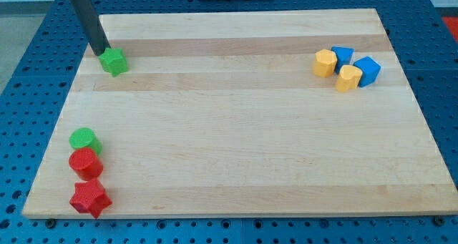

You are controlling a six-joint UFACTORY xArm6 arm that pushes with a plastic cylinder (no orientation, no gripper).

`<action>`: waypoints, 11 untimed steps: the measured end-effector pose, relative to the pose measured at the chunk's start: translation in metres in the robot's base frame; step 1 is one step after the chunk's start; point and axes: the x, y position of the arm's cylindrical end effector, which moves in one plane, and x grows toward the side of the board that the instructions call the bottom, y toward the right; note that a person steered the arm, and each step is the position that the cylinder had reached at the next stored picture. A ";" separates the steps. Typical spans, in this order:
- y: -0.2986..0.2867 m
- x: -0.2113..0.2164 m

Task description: Push the green star slightly towrads the top center of the board

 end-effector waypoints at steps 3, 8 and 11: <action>-0.037 0.043; 0.024 0.100; 0.029 0.049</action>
